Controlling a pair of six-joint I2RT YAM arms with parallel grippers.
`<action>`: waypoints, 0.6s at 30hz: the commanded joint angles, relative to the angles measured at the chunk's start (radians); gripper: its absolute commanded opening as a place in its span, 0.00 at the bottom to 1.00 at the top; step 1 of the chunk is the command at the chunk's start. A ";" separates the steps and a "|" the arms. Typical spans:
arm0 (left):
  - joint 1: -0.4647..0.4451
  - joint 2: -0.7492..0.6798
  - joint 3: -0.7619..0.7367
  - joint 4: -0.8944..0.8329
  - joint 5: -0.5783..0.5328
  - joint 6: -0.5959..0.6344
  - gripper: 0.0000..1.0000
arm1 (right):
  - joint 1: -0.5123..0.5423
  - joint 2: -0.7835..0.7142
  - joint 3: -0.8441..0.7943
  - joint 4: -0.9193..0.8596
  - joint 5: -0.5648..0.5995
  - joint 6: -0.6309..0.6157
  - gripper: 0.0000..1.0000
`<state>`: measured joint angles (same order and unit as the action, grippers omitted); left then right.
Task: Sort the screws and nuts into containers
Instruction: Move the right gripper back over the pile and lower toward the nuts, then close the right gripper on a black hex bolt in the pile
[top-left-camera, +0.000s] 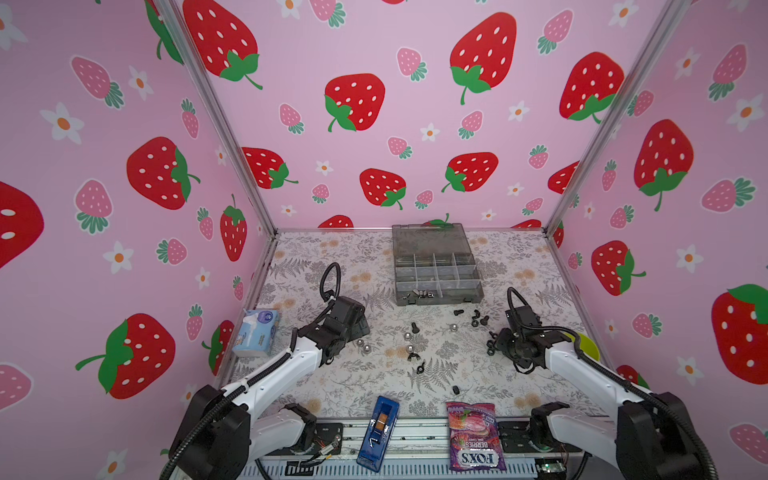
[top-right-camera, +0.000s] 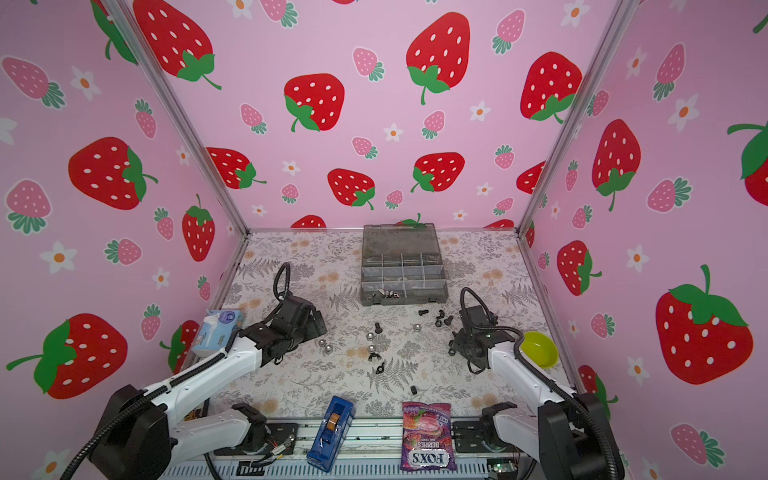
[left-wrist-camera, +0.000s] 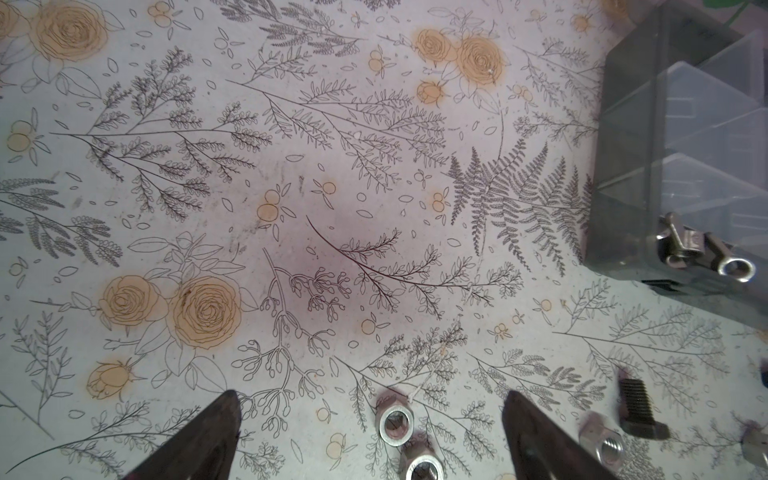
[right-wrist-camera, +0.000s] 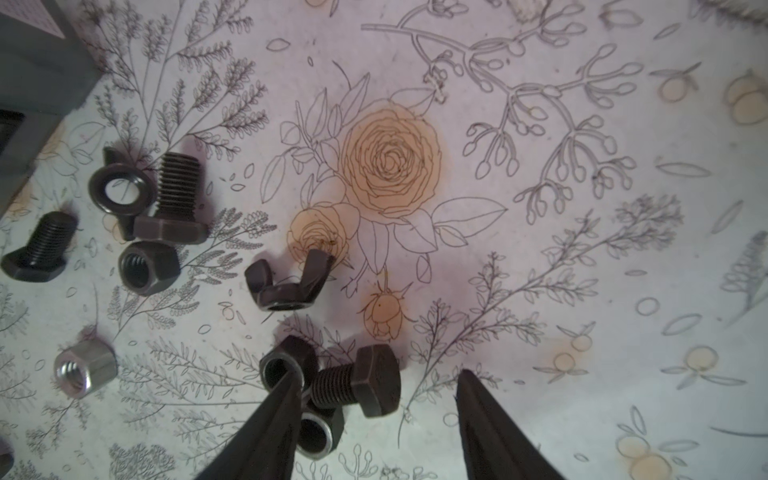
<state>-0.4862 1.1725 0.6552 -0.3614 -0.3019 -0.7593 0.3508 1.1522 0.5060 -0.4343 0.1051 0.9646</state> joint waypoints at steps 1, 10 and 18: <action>0.003 0.001 0.035 0.011 -0.001 0.005 0.99 | -0.007 0.038 0.021 0.024 -0.016 0.001 0.61; 0.002 0.012 0.032 0.033 0.009 0.006 0.99 | -0.009 0.068 0.014 0.029 -0.017 -0.018 0.52; 0.002 0.024 0.037 0.033 0.006 0.002 0.99 | -0.007 0.090 0.041 0.035 -0.036 -0.093 0.36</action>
<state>-0.4862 1.1934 0.6552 -0.3355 -0.2863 -0.7563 0.3485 1.2278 0.5228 -0.3939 0.0776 0.8978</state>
